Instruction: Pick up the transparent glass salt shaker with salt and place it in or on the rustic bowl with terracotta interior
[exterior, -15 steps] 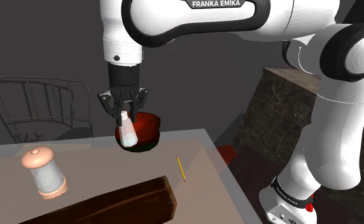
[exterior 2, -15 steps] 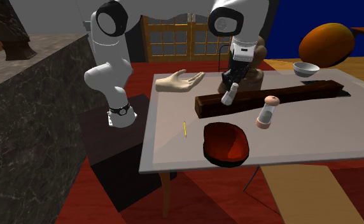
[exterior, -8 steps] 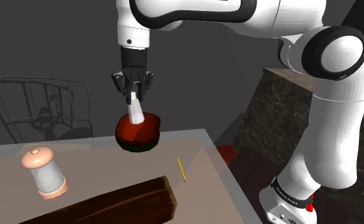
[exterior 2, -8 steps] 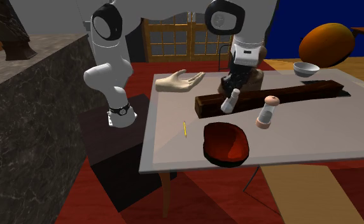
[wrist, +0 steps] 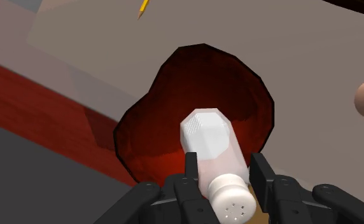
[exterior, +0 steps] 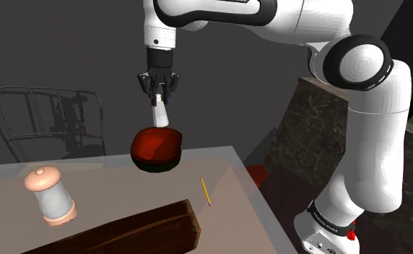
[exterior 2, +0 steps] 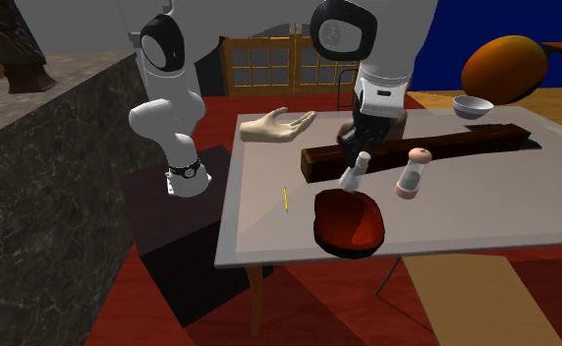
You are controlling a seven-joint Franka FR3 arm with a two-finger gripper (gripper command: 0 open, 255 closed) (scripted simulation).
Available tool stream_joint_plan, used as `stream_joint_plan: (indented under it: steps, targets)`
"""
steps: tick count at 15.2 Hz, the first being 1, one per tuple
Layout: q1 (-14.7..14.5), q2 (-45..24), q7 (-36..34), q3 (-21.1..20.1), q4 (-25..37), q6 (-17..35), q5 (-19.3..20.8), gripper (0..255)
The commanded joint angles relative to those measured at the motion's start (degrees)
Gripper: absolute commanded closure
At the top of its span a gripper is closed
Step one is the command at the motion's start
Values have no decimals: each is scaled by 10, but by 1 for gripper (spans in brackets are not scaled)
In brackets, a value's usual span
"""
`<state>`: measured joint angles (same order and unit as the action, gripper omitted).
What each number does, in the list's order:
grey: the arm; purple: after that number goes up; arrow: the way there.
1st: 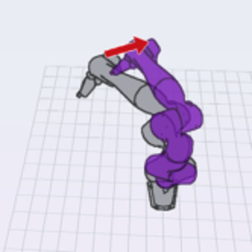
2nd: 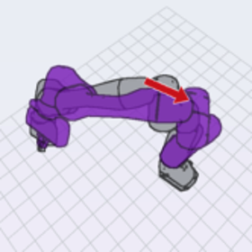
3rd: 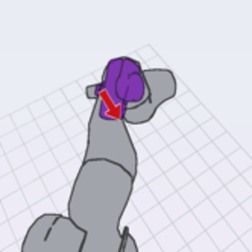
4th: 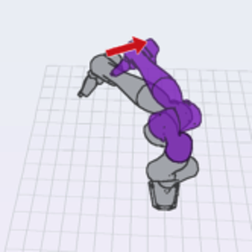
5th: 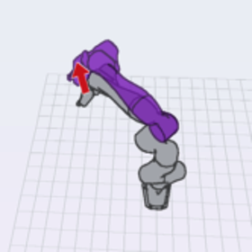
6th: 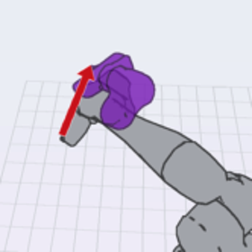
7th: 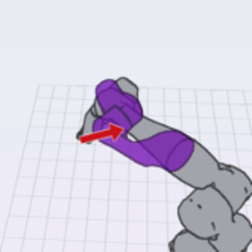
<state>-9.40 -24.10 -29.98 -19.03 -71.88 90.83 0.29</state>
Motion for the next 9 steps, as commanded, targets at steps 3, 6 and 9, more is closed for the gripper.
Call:
stream_joint_plan:
  steps: [3, 6, 9]
  targets:
    - [3, 3, 4, 1, -34, 30, -1, 255]
    - [5, 5, 6, 1, -59, 54, -2, 255]
    - [7, 5, 8, 2, -83, 78, -2, 255]
